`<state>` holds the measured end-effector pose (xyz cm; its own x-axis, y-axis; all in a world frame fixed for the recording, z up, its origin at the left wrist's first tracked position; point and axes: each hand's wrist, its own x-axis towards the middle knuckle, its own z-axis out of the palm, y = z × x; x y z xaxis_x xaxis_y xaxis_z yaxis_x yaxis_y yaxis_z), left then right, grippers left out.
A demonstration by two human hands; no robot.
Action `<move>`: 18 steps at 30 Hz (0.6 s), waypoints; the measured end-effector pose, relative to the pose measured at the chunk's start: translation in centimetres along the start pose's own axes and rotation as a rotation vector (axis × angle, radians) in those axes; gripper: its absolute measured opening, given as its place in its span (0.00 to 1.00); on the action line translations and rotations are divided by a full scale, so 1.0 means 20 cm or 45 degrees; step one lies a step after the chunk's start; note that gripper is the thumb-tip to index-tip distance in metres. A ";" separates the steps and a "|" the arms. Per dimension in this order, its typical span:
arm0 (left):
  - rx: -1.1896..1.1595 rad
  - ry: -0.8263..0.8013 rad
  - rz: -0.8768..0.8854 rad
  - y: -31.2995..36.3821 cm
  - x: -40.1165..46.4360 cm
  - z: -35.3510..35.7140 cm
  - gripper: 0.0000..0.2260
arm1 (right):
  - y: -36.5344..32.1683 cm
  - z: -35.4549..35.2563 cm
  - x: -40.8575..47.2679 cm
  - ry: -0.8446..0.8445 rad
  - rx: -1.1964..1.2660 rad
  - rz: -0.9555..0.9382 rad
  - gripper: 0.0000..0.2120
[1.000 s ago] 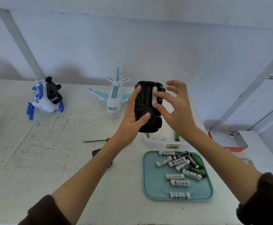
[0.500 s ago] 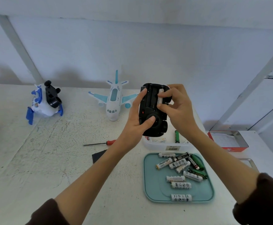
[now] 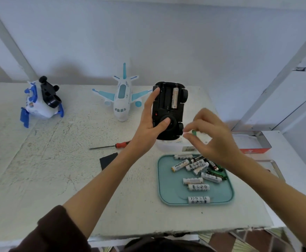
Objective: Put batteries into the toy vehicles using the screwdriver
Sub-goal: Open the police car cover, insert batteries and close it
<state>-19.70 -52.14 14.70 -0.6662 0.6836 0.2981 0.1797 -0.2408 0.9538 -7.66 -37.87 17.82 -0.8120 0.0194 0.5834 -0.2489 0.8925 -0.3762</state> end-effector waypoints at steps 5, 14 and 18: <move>0.025 0.012 -0.021 0.01 0.00 0.00 0.28 | -0.01 0.08 -0.21 -0.561 -0.188 -0.062 0.07; 0.075 0.012 -0.026 0.01 -0.01 0.00 0.29 | -0.05 0.14 -0.14 -0.836 -0.349 0.152 0.16; 0.052 0.016 -0.035 0.01 -0.01 0.00 0.29 | -0.06 0.17 -0.12 -0.892 -0.479 0.256 0.18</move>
<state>-19.53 -52.26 14.83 -0.6803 0.6807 0.2718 0.1906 -0.1938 0.9623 -7.23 -40.53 14.46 -0.9946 0.0205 -0.1015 0.0294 0.9958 -0.0868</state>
